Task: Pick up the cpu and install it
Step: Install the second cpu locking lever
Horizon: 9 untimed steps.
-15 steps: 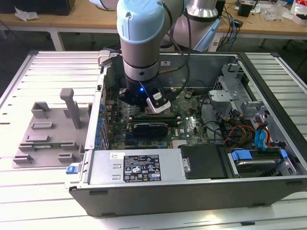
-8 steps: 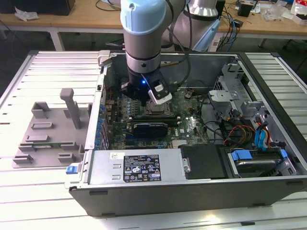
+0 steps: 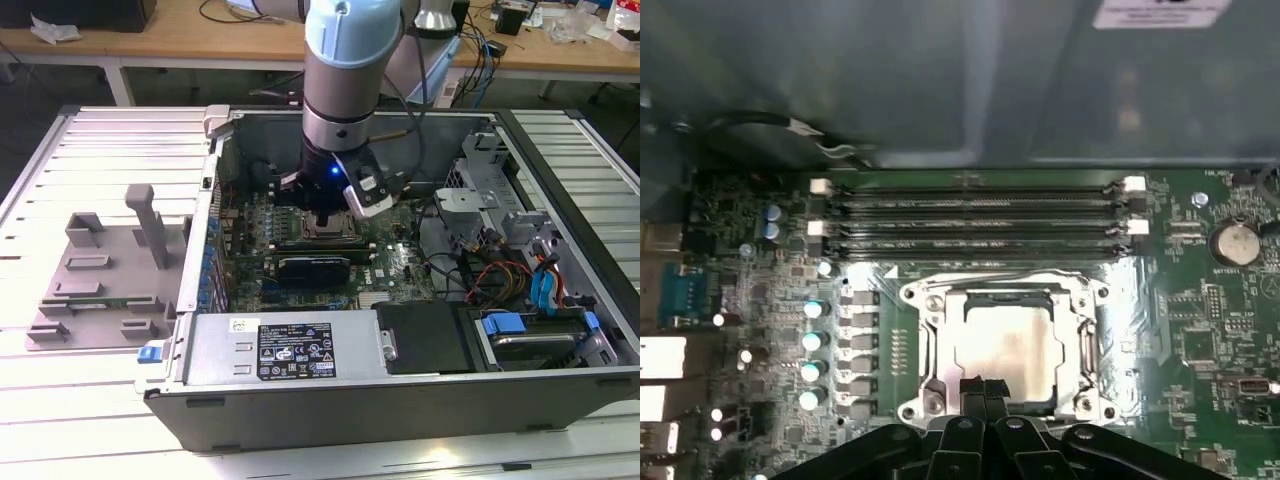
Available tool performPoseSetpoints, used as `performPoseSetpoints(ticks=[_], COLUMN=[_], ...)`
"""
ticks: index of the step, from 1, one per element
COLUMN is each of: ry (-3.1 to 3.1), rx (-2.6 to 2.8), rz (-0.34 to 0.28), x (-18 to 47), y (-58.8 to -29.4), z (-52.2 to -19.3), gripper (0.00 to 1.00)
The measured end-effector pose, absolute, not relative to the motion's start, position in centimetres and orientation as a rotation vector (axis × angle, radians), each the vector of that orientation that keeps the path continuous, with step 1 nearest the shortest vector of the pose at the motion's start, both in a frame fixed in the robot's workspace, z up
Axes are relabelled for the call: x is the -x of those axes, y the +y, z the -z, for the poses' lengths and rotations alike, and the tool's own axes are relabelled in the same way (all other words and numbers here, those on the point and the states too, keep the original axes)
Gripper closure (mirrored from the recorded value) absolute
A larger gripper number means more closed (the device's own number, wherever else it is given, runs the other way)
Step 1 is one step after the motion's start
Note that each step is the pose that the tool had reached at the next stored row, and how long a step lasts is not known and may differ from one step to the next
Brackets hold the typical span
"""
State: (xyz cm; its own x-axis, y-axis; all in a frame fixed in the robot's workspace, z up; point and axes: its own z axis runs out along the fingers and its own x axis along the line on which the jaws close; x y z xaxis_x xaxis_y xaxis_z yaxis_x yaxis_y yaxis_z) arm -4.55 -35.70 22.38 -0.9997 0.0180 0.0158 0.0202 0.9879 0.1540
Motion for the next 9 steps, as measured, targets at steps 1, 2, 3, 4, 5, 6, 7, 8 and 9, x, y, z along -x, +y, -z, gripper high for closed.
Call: performPoseSetpoints(ticks=[1,2,3,4,5,6,7,8,9], ry=[-3.117,-3.117,-3.117,-3.116,-3.116,-3.116,-3.116,-3.116,-3.116], rx=[0.03,0.03,0.03,0.03,0.03,0.03,0.03,0.029,0.028], rz=[0.242,0.242,0.241,0.241,0.241,0.241,0.241,0.241,0.241], x=[4.3,4.2,4.0,3.7,3.5,3.4,3.3,3.3,3.3], y=[-35.7,-35.6,-35.6,-35.5,-35.4,-35.3,-35.2,-35.1,-35.0], z=[-22.4,-22.4,-22.4,-22.4,-22.4,-22.4,-22.5,-22.7,-23.0], gripper=[0.89,0.89,0.89,0.89,0.89,0.89,0.89,0.89,0.89])
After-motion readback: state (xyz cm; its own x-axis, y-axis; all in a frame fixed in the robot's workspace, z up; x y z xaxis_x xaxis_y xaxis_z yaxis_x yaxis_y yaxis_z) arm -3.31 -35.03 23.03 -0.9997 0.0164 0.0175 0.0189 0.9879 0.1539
